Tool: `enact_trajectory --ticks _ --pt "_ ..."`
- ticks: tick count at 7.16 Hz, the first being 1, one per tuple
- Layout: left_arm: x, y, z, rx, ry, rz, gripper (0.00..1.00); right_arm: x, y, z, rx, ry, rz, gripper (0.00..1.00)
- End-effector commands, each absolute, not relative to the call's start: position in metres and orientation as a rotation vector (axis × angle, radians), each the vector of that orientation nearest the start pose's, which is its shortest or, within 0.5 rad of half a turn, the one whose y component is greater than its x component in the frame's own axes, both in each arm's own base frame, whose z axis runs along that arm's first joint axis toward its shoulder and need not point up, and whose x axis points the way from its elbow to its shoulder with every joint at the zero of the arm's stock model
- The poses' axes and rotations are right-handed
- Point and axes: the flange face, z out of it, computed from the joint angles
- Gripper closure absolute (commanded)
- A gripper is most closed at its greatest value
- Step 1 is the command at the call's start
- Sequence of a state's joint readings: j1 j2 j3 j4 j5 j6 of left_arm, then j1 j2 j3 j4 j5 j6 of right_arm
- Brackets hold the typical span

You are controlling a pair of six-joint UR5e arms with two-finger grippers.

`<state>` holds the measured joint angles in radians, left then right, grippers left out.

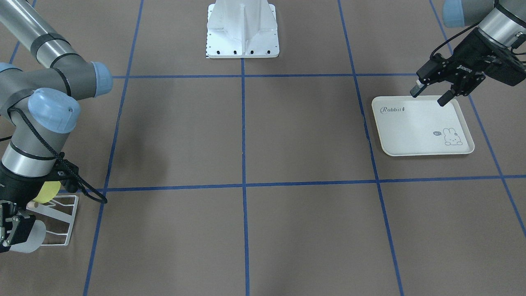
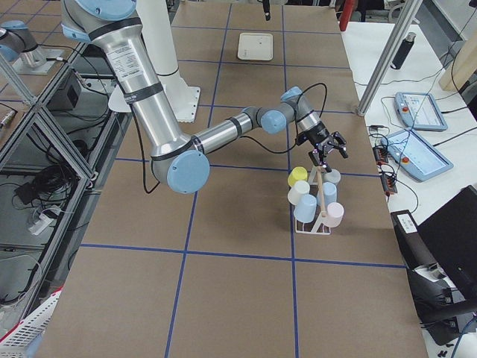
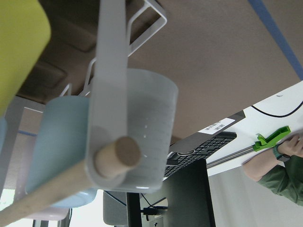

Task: Transfer IKEA cup to right arm and place on rack

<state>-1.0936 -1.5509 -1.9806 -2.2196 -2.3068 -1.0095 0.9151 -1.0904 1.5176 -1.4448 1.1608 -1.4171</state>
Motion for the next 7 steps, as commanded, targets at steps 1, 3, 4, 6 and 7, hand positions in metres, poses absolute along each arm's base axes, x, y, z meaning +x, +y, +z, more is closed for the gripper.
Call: enact_trajectory --ticks 1,3,4,6,7 --pt "0.155 -0.446 0.391 0.278 1.152 -0.083 0.0 -0.261 -0.665 0.368 0.561 0.5 -1.71 0.02" --pt "0.15 -0.45 0.389 0.301 1.145 -0.075 0.0 -0.236 -0.65 0.329 0.746 0.195 -1.431 0.01" --pt "0.141 -0.453 0.395 0.319 1.12 -0.055 0.0 -0.229 -0.638 0.311 0.803 0.005 -1.236 0.01" --pt "0.109 -0.459 0.418 0.353 1.026 -0.003 0.0 -0.223 -0.606 0.262 0.84 -0.304 -0.749 0.01" --pt "0.094 -0.458 0.43 0.364 0.99 0.018 0.0 -0.23 -0.593 0.236 0.851 -0.403 -0.595 0.01"
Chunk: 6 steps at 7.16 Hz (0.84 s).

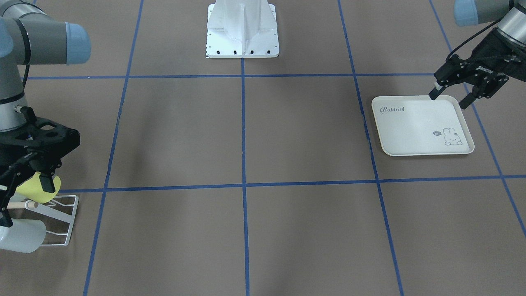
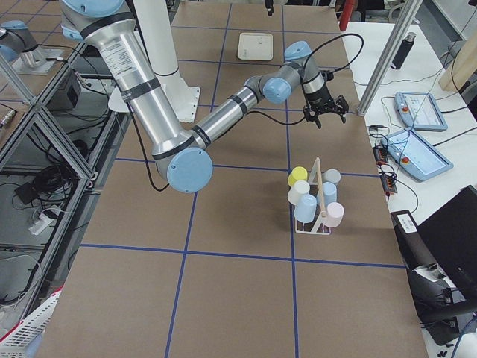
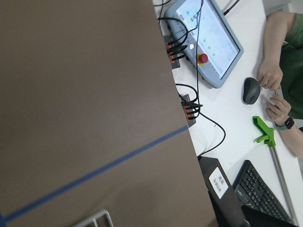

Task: Transfer IKEA cup to right arm and place on rack

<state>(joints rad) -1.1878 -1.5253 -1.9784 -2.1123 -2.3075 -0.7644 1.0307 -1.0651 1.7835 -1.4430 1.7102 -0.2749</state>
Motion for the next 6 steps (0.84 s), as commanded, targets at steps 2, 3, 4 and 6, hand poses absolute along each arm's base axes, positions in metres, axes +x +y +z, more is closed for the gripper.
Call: enact_trajectory --ticks 2,3,4,6 --pt "0.077 -0.453 0.446 0.368 0.964 0.035 0.0 -0.262 -0.579 0.181 0.814 -0.616 -0.284 0.01" --pt "0.078 -0.453 0.447 0.366 0.964 0.036 0.0 -0.286 -0.57 0.174 0.783 -0.656 -0.266 0.01" --pt "0.077 -0.452 0.448 0.364 0.963 0.033 0.0 -0.299 -0.565 0.184 0.74 -0.653 -0.284 0.0" --pt "0.074 -0.454 0.456 0.355 0.954 0.024 0.0 -0.304 -0.564 0.181 0.55 -0.628 -0.306 0.0"
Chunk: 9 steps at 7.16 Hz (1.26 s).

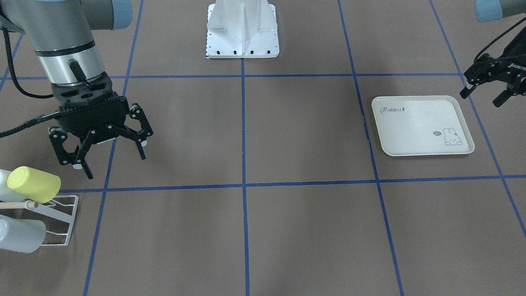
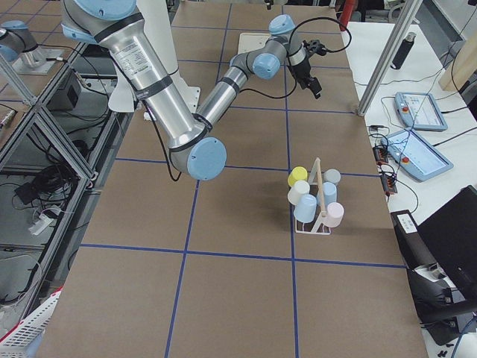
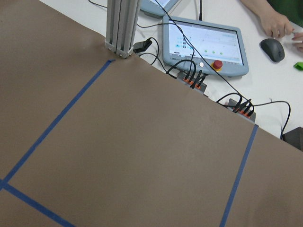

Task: Transfer IKEA cup to right arm and place on rack

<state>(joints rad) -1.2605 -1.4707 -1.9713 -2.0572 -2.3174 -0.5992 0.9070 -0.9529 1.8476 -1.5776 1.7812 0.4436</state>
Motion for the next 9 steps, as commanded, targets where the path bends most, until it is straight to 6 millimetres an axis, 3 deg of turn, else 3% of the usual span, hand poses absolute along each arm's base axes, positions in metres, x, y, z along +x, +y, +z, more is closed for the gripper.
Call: enact_trajectory --ticks 1,3,5,6,7,8,9 --pt "0.06 -0.448 0.481 0.354 0.921 0.05 0.0 -0.291 -0.569 0.175 0.555 -0.625 -0.296 0.0" --pt "0.012 -0.445 0.528 0.315 0.807 0.156 0.0 -0.259 -0.583 0.193 0.515 -0.604 -0.371 0.0" --pt "-0.052 -0.421 0.587 0.23 0.728 0.212 0.0 -0.213 -0.6 0.217 0.521 -0.496 -0.523 0.0" --pt "-0.066 -0.405 0.637 0.078 0.67 0.132 0.0 -0.199 -0.603 0.234 0.499 -0.478 -0.515 0.0" --pt "-0.073 -0.401 0.67 -0.062 0.626 0.081 0.0 -0.191 -0.604 0.251 0.463 -0.465 -0.5 0.0" --pt "-0.092 -0.398 0.662 -0.048 0.632 0.031 0.0 -0.179 -0.605 0.264 0.411 -0.455 -0.476 0.0" --pt "-0.093 -0.397 0.658 -0.078 0.639 0.018 0.0 -0.164 -0.608 0.28 0.339 -0.5 -0.451 0.0"
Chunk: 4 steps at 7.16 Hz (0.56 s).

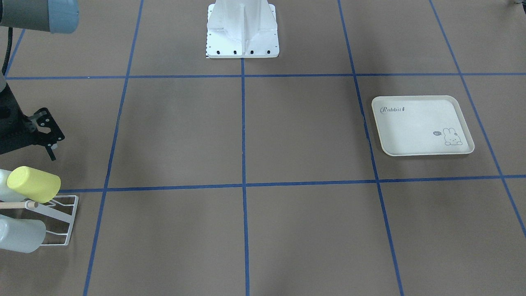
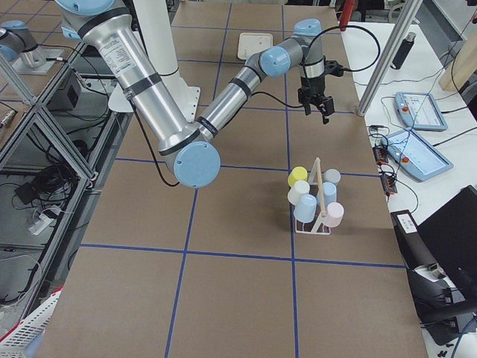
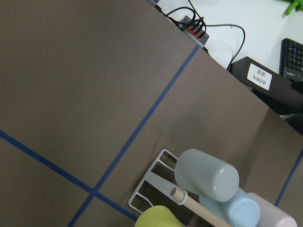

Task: Transfer IKEA cup to right arm and place on rack

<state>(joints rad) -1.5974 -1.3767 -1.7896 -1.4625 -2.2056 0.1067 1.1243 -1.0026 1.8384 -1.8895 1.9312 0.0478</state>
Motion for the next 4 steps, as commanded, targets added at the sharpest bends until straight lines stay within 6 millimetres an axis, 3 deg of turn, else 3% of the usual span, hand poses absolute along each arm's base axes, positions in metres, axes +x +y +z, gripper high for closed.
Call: enact_trajectory --ticks 1,2,4 --pt "-0.091 -0.398 0.643 -0.057 0.683 0.017 0.0 -0.138 -0.605 0.314 0.311 -0.53 -0.479 0.0" --pt "-0.087 -0.396 0.632 -0.038 0.737 0.016 0.0 -0.106 -0.599 0.354 0.288 -0.526 -0.544 0.0" --pt "-0.084 -0.406 0.618 0.033 0.756 0.027 0.0 -0.021 -0.576 0.421 0.225 -0.586 -0.455 0.0"
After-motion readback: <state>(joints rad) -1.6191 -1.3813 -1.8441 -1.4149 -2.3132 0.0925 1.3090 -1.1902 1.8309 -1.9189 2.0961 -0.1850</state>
